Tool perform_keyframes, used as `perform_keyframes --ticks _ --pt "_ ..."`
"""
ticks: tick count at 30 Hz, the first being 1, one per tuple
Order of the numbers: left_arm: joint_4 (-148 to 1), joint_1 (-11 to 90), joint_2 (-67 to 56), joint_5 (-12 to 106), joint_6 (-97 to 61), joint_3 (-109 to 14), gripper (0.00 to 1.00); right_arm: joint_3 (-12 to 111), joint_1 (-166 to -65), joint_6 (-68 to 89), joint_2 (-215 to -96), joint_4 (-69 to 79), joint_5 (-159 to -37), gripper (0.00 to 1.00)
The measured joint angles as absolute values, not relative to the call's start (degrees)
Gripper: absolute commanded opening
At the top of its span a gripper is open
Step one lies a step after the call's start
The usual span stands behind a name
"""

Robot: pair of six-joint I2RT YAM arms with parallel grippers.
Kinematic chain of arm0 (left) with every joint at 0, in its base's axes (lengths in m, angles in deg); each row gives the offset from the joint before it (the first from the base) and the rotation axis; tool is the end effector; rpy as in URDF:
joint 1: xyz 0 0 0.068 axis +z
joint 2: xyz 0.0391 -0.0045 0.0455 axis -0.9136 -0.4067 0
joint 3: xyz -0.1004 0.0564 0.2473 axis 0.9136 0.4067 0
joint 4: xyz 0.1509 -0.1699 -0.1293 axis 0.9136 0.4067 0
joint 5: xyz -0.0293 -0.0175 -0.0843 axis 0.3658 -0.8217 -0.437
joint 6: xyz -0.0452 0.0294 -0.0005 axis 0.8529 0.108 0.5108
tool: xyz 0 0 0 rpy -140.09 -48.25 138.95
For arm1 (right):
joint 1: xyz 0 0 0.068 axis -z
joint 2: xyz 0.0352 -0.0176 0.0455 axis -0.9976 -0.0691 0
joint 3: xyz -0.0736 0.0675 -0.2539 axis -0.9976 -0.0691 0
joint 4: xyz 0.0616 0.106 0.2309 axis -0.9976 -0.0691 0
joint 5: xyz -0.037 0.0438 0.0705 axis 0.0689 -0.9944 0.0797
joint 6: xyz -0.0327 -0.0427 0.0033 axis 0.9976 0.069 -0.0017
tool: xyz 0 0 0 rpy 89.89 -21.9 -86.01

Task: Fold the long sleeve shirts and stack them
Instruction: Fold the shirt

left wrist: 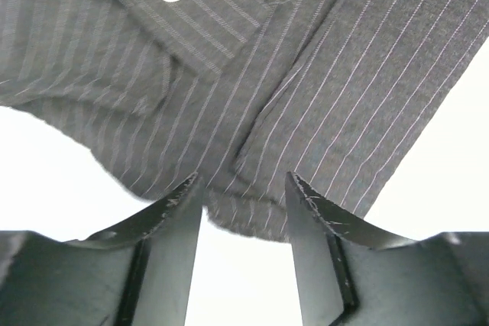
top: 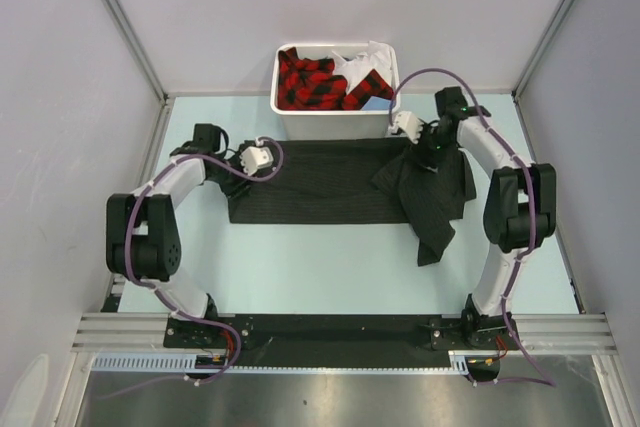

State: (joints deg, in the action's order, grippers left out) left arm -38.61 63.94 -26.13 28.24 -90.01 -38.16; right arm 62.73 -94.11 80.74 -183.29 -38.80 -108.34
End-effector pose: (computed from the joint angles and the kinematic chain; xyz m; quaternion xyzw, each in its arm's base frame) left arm 0.3282 -0.0281 0.1988 0.5350 0.7860 -0.0989 0.2934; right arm 0.3976 0.0678 0.2354 -0.5911 0.7614 0.0385 0.2634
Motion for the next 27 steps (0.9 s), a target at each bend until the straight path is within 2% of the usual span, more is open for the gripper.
perform_keyframes --ticks 3,7,12,18,19,27 --pt "-38.54 64.44 -22.48 28.2 -89.62 -37.09 0.54 66.32 -88.21 78.07 -183.25 -45.06 -109.56 0.62" --pt "-37.47 64.48 -16.82 27.93 -89.9 -34.44 0.54 67.3 -79.16 73.83 -181.87 -51.46 -112.55 0.41" --pt "-36.42 64.4 -14.02 27.65 -93.42 -29.79 0.55 64.39 -72.65 64.11 -180.91 -56.81 -116.42 0.4" --pt "-36.4 62.74 -13.93 28.83 -98.53 -23.54 0.62 55.43 -71.45 50.34 -181.63 -55.09 -119.88 0.43" --pt "-36.53 62.32 -13.91 29.01 -99.04 -22.75 0.67 53.97 -70.99 48.52 -182.05 -54.13 -119.96 0.43" --pt "-42.96 58.71 -11.81 32.0 -102.51 -15.58 0.63 47.3 -69.0 38.27 -184.3 -45.67 -118.02 0.44"
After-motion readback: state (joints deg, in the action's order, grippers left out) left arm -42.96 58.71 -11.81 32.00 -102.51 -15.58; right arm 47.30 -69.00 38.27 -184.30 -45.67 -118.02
